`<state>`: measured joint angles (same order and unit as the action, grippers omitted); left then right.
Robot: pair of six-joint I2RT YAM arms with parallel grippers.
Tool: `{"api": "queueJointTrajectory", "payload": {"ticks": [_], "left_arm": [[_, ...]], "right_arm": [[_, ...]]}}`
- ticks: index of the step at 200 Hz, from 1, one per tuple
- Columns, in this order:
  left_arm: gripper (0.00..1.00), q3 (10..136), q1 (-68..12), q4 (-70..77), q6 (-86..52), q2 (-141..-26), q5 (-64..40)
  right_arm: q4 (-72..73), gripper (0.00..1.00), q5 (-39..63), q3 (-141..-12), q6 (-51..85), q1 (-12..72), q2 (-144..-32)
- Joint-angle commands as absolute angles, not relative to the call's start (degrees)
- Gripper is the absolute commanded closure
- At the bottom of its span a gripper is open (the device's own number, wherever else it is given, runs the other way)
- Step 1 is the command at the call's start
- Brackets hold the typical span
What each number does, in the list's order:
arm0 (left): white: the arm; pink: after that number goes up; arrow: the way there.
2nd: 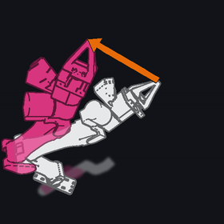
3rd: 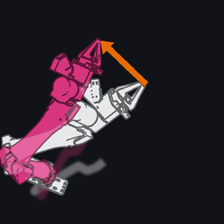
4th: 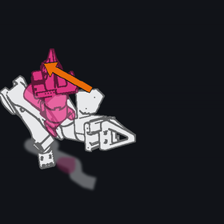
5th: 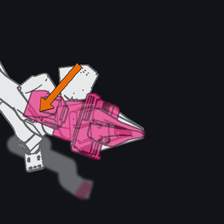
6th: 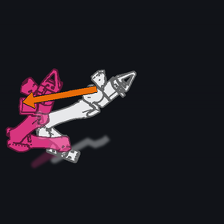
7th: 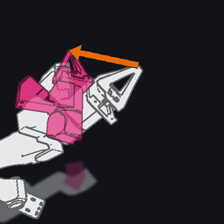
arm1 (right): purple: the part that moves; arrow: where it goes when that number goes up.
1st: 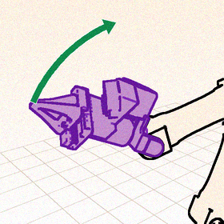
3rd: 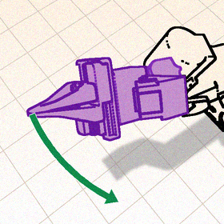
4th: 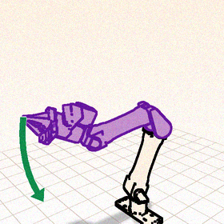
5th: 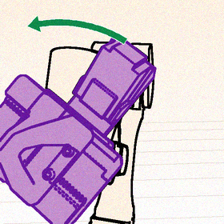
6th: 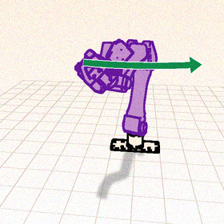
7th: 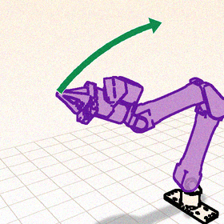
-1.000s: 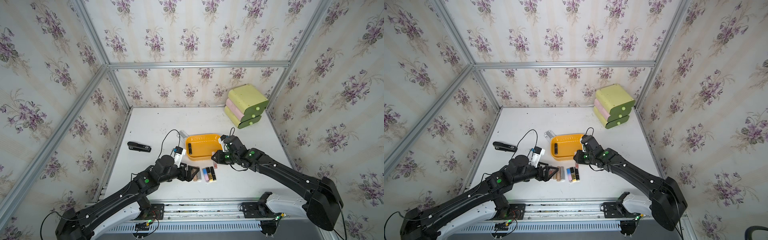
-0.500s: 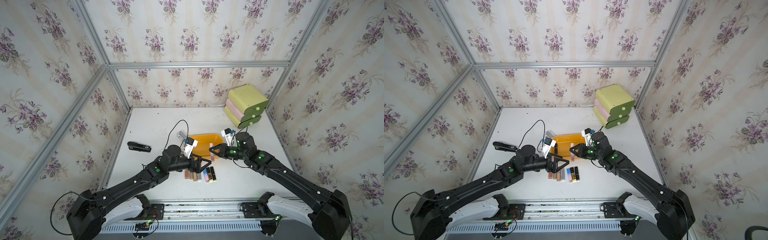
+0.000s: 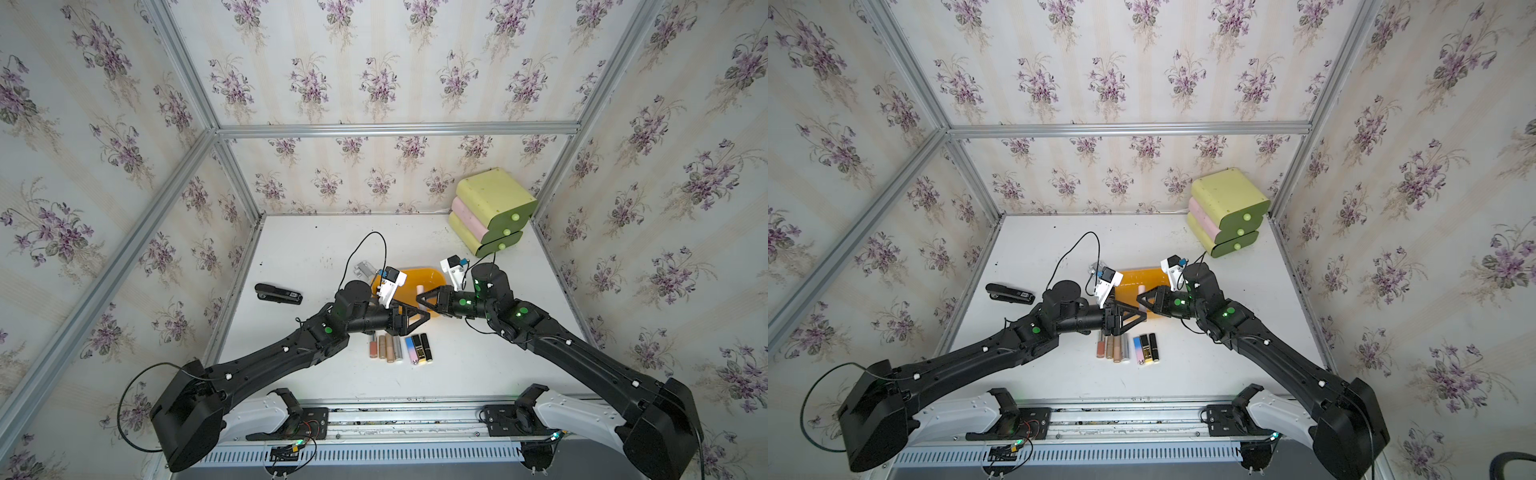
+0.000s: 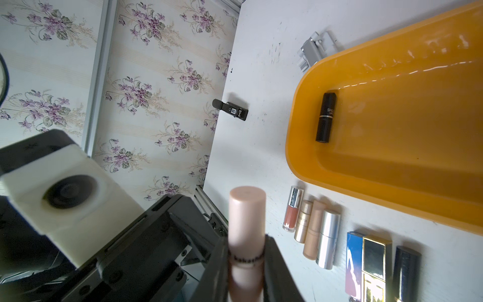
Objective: Put the lipstick into the storage box
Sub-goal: Place the lipstick in the storage box.
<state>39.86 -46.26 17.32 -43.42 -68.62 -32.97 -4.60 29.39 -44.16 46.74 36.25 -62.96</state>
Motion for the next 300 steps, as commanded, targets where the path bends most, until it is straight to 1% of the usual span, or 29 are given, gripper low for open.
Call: {"api": "queueJointTrajectory", "payload": {"ticks": [1,7,9,12,48,77,121,153,171,224,254,264,275,300], "left_arm": [[0.44,40.16,-46.23,19.64,-43.23,-69.43,-33.52],[0.44,40.14,-46.23,19.89,-43.47,-69.55,-33.58],[0.47,40.16,-46.23,19.96,-43.5,-69.66,-33.58],[0.48,40.17,-46.23,20.07,-43.56,-69.69,-33.57],[0.5,40.34,-46.23,20.26,-43.64,-70.13,-33.09],[0.55,40.55,-46.23,21.33,-44.26,-71.16,-33.3],[0.58,41.11,-46.19,22.52,-45.0,-72.68,-33.91],[0.65,41.47,-46.27,23.14,-45.32,-73.49,-34.43],[0.72,41.39,-46.29,23.38,-45.51,-73.9,-34.62],[0.84,41.4,-46.17,23.52,-45.9,-74.4,-34.28],[0.88,41.35,-46.22,23.46,-46.28,-74.69,-33.84],[0.89,41.37,-46.19,22.99,-46.35,-74.77,-33.42],[0.9,41.38,-46.23,22.64,-46.59,-74.73,-32.91],[0.92,41.38,-46.23,21.96,-47.23,-74.5,-31.38]], "right_arm": [[-2.9,0.82,29.53,-44.26,47.27,36.21,-62.5],[-2.81,0.82,29.62,-44.26,47.37,36.21,-62.49],[-2.77,0.82,29.62,-44.22,47.37,36.17,-62.42],[-2.71,0.82,29.6,-44.21,47.42,36.21,-62.41],[-2.11,0.83,29.79,-43.73,47.97,36.21,-62.31],[-1.71,0.83,29.72,-43.25,48.16,36.21,-62.23],[-1.41,0.83,29.62,-42.92,48.25,36.2,-62.24],[-1.41,0.83,29.2,-42.81,48.07,36.21,-62.32],[-1.41,0.83,29.01,-42.8,47.99,36.2,-62.42],[-0.79,0.83,29.43,-42.74,47.99,36.21,-63.03],[-0.58,0.82,29.72,-42.82,47.82,36.21,-63.36],[-0.46,0.79,29.71,-42.89,47.81,36.2,-63.37],[-0.51,0.73,29.54,-42.89,47.73,36.21,-63.37],[-0.31,0.48,29.53,-42.94,47.64,36.21,-63.5]]}}
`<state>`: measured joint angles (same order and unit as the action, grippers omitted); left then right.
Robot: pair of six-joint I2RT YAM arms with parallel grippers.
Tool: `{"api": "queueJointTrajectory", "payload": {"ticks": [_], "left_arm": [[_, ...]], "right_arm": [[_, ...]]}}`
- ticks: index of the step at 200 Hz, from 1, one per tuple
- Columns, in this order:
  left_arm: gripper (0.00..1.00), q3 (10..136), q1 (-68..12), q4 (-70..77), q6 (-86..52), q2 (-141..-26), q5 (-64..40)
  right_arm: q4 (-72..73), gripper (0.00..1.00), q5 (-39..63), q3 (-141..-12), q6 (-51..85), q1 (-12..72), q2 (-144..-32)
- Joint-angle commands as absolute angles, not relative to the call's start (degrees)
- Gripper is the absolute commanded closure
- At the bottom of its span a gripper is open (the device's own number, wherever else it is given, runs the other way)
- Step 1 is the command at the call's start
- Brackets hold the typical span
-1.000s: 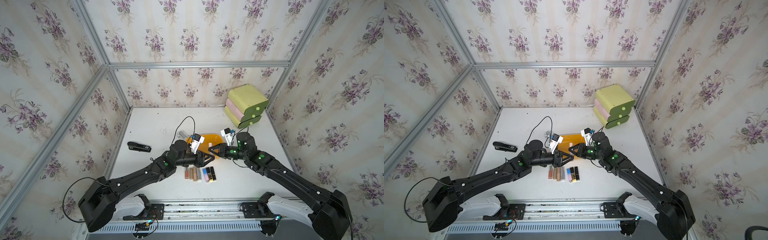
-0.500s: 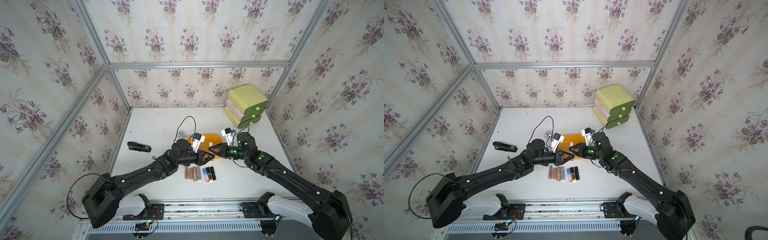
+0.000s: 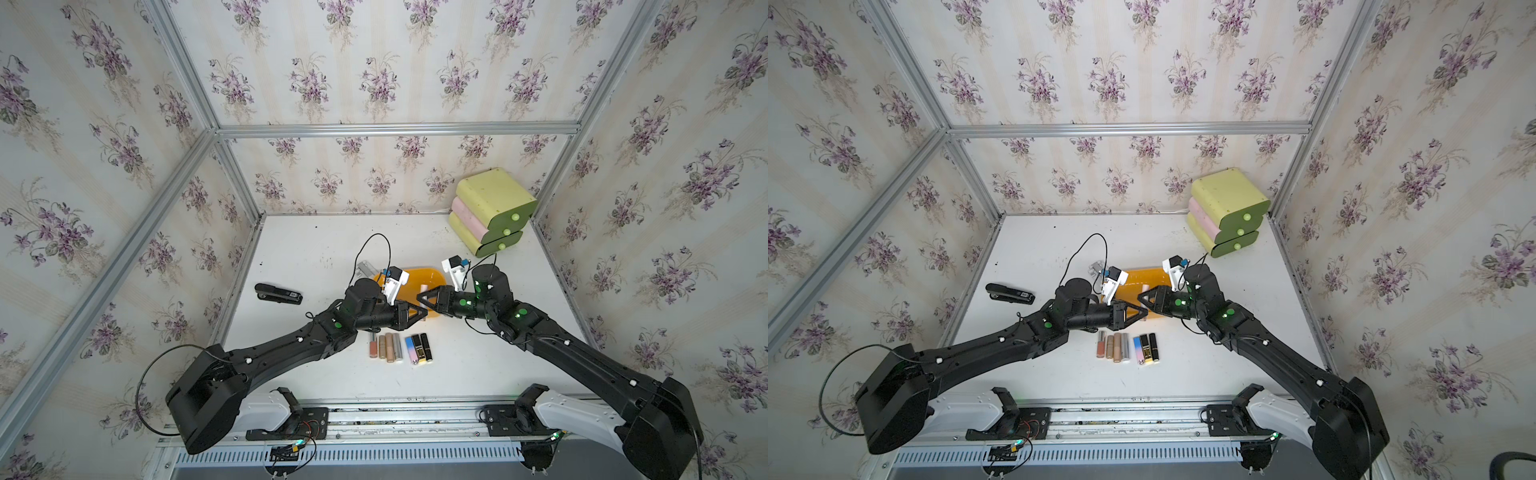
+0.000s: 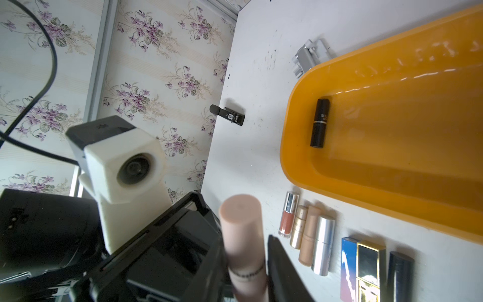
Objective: Put the lipstick into the storage box
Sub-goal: Place the lipstick in the storage box.
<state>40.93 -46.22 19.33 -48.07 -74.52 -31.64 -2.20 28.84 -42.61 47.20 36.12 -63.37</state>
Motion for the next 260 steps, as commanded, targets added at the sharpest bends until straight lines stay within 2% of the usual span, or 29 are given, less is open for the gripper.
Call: {"api": "queueJointTrajectory", "payload": {"ticks": [1,28,83,145,181,256,260], "left_arm": [[0.92,41.39,-46.23,21.92,-47.26,-74.52,-31.34],[0.92,42.01,-46.08,20.22,-47.46,-74.6,-29.68],[0.92,42.01,-44.89,14.72,-48.25,-73.76,-24.74],[0.9,43.16,-41.62,-1.41,-47.04,-71.98,-13.86],[0.91,47.14,-40.1,-9.81,-42.69,-75.74,-8.63],[0.93,55.79,-37.22,-13.05,-38.49,-89.55,-9.24],[0.93,56.11,-37.11,-13.01,-38.38,-90.11,-9.39]], "right_arm": [[-0.29,0.48,29.53,-42.96,47.64,36.21,-63.52],[-0.18,0.34,29.47,-42.95,47.42,36.21,-63.39],[-4.83,0.21,26.83,-45.05,45.03,36.13,-61.11],[-9.79,0.2,25.72,-45.49,43.04,32.29,-57.86],[-11.5,0.2,26.1,-44.8,41.85,31.64,-57.55],[-15.68,0.2,24.61,-44.82,39.04,31.64,-56.66],[-15.85,0.2,24.61,-44.71,38.94,29.58,-56.67]]}}
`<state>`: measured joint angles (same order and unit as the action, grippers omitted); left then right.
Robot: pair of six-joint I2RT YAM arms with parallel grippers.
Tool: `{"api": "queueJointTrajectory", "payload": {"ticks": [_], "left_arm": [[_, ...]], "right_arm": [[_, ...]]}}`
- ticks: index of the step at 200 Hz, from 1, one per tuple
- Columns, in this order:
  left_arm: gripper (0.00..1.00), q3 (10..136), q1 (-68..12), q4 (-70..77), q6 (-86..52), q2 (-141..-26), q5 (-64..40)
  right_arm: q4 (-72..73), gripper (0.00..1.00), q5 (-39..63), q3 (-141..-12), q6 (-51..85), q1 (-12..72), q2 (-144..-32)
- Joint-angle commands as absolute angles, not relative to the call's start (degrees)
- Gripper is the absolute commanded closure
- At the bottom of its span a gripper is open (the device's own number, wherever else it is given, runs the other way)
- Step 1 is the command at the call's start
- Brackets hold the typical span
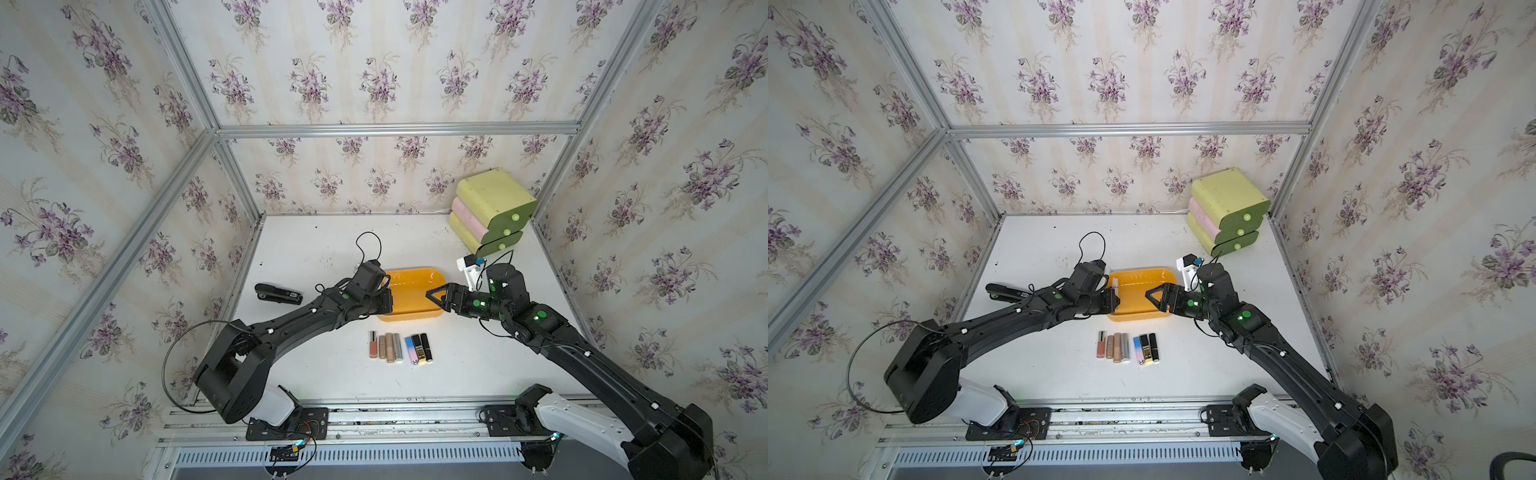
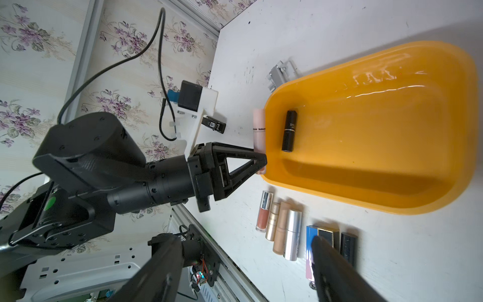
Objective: Put the lipstick into the storage box
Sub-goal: Place the lipstick in the storage box.
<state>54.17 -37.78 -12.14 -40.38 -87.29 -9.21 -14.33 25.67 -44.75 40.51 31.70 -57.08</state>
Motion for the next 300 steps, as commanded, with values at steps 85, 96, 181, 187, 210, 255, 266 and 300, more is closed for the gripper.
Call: {"api": "queueJointTrajectory", "payload": {"ticks": [85,96,181,187,210,255,266,300], "left_arm": [[0.98,62.66,-36.65,-14.2,-37.76,-100.14,-11.41],[0.98,62.84,-36.62,-14.25,-37.93,-100.95,-11.27],[0.97,65.19,-36.21,-16.69,-37.37,-105.24,-9.84],[0.97,65.21,-36.21,-16.78,-37.29,-105.45,-9.84],[0.94,65.12,-36.18,-16.87,-37.45,-105.83,-9.77],[0.82,64.98,-35.95,-17.14,-37.22,-106.08,-9.76],[0.78,64.95,-35.94,-17.23,-37.1,-105.92,-9.76],[0.71,64.89,-35.73,-17.23,-37.0,-105.09,-9.89]], "right_arm": [[-17.27,0.2,25.14,-43.09,37.81,26.86,-55.11],[-17.41,0.2,25.35,-42.9,37.71,26.51,-54.83],[-17.96,0.2,26.06,-41.99,36.56,24.78,-55.18],[-18.02,0.2,26.03,-41.9,36.56,24.77,-55.1],[-18.26,0.2,25.93,-41.88,36.56,24.53,-54.85],[-18.28,0.2,25.76,-41.75,36.91,24.41,-54.75],[-18.22,0.2,25.75,-41.76,37.09,24.39,-54.66],[-18.59,0.2,25.59,-41.79,37.57,24.39,-53.91]]}}
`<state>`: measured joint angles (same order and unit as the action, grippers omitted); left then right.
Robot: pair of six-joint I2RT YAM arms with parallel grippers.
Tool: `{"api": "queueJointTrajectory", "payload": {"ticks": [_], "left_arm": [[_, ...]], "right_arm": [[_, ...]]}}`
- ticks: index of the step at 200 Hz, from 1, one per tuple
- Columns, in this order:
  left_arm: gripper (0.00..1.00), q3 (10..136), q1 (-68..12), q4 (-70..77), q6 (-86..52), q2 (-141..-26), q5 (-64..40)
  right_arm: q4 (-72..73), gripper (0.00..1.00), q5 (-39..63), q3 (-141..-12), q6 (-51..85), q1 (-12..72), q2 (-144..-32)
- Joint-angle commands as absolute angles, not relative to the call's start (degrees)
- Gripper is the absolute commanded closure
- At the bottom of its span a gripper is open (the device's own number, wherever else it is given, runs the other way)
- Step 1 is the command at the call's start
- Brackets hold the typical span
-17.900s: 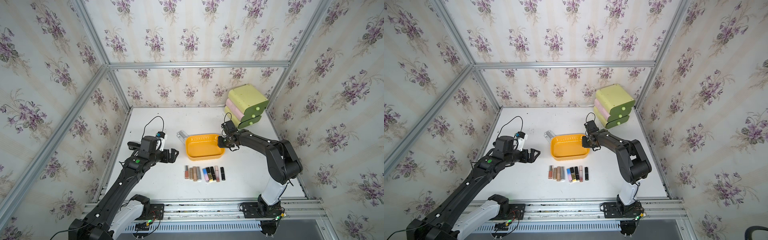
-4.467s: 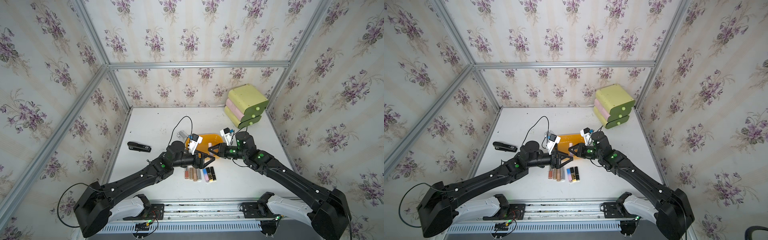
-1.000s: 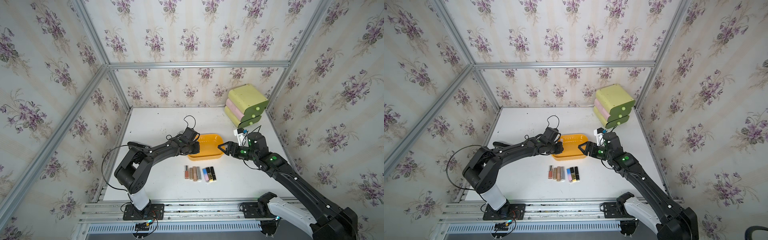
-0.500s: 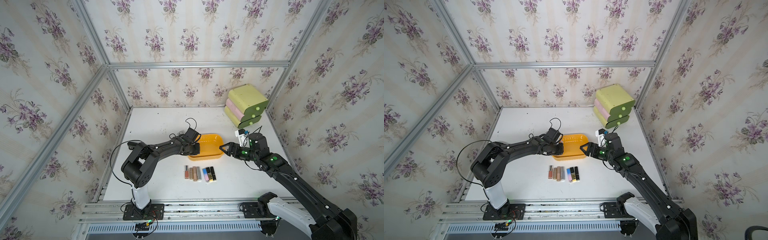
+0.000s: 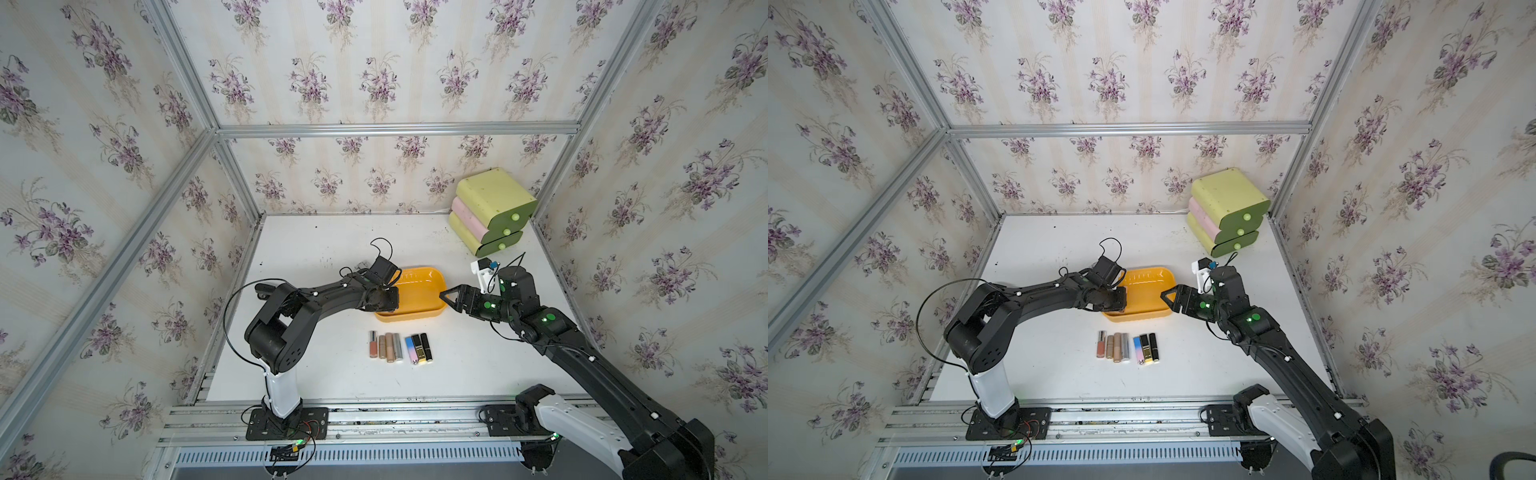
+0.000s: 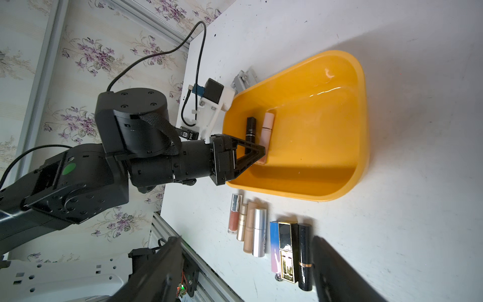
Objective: Put the lipstick into the storage box
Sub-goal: Place the lipstick in the storage box.
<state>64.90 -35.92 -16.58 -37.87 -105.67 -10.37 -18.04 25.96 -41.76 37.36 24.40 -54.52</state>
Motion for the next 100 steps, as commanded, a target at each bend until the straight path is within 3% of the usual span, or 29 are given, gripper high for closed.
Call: {"api": "queueJointTrajectory", "payload": {"ticks": [1,100], "left_arm": [[0.71,64.87,-35.75,-17.23,-37.0,-105.06,-9.91],[0.56,66.71,-35.77,-14.22,-34.87,-96.68,-14.8]], "right_arm": [[-18.61,0.2,25.58,-41.82,37.6,24.41,-53.89],[-22.46,0.2,24.53,-42.02,37.03,24.49,-52.73]]}}
